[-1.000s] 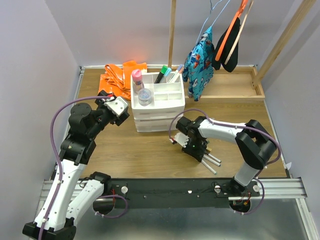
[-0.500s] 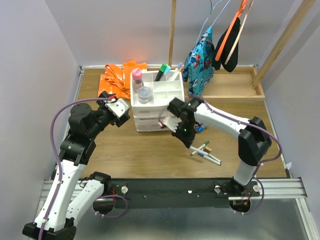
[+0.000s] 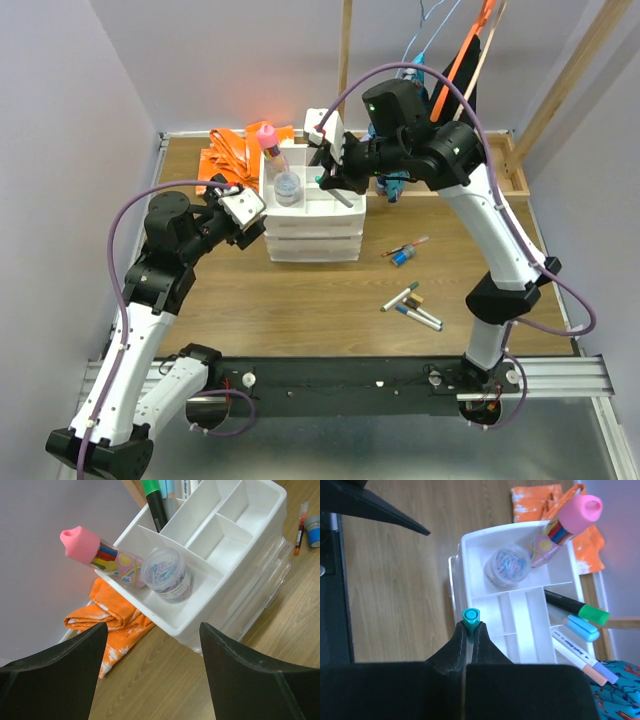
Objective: Sort the stationery into containers
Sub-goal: Place the pen in the drawer.
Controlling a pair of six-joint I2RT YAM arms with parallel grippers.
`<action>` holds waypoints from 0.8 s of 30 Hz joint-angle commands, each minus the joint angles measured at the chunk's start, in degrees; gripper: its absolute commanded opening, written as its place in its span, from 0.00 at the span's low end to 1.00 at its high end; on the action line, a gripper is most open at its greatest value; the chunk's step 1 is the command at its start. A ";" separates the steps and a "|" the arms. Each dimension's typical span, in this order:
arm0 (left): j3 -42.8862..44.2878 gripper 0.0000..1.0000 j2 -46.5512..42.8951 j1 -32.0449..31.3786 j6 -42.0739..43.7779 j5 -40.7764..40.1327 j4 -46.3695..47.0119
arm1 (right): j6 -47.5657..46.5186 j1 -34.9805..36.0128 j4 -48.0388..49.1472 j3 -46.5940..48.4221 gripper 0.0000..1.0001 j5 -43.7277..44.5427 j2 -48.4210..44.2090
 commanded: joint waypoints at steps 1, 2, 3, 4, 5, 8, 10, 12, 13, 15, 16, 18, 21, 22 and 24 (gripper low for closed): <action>3.21 0.83 0.84 0.17 -0.75 0.84 0.11 | -0.10 -0.73 18.41 -17.43 0.01 4.95 -7.07; 3.30 0.83 0.93 0.17 -0.76 0.66 0.11 | 0.34 -1.43 27.68 -21.64 0.01 7.05 -11.18; 3.30 0.83 0.85 0.26 -0.67 0.23 -0.24 | 0.69 -1.70 32.12 -25.08 0.00 8.21 -12.79; 3.30 0.83 0.76 0.17 -0.50 0.14 -0.33 | 2.09 -2.05 36.61 -31.73 0.01 9.70 -14.46; 3.39 0.83 0.76 0.17 0.03 -0.13 -0.85 | 2.80 -3.10 44.66 -34.14 0.01 11.71 -15.69; 3.74 0.83 0.67 0.26 0.30 -0.74 -1.82 | 6.75 -5.91 55.59 -40.31 0.00 13.14 -18.43; 3.66 0.83 0.76 0.26 0.56 -1.27 -2.00 | 10.17 -7.23 58.96 -41.55 0.01 13.49 -18.78; 3.66 0.83 0.76 0.26 0.91 -1.53 -2.09 | 11.85 -8.73 61.95 -42.25 0.01 13.67 -18.69; 3.66 0.83 0.93 0.26 1.00 -1.88 -2.00 | 12.73 -9.00 62.83 -42.43 0.01 13.67 -18.61; 3.57 0.83 1.02 0.26 1.26 -2.67 -1.48 | 13.09 -9.44 66.09 -43.74 0.01 14.19 -18.69; 3.39 0.82 1.11 0.26 1.18 -3.46 -0.86 | 13.35 -9.61 67.05 -44.10 0.01 14.37 -18.43; 3.22 0.82 1.55 0.34 1.00 -7.06 1.51 | 14.14 -10.40 69.08 -44.89 0.00 14.55 -17.73; 3.48 0.82 2.69 0.52 1.61 -9.79 3.01 | 16.86 -11.54 70.66 -45.07 0.01 13.93 -16.06; 3.57 0.82 3.04 0.52 1.70 -10.15 3.18 | 17.56 -11.72 71.10 -45.41 0.00 13.76 -15.71; 3.83 0.82 3.30 0.52 2.05 -10.32 3.10 | 19.15 -11.98 71.81 -46.03 0.01 13.23 -14.74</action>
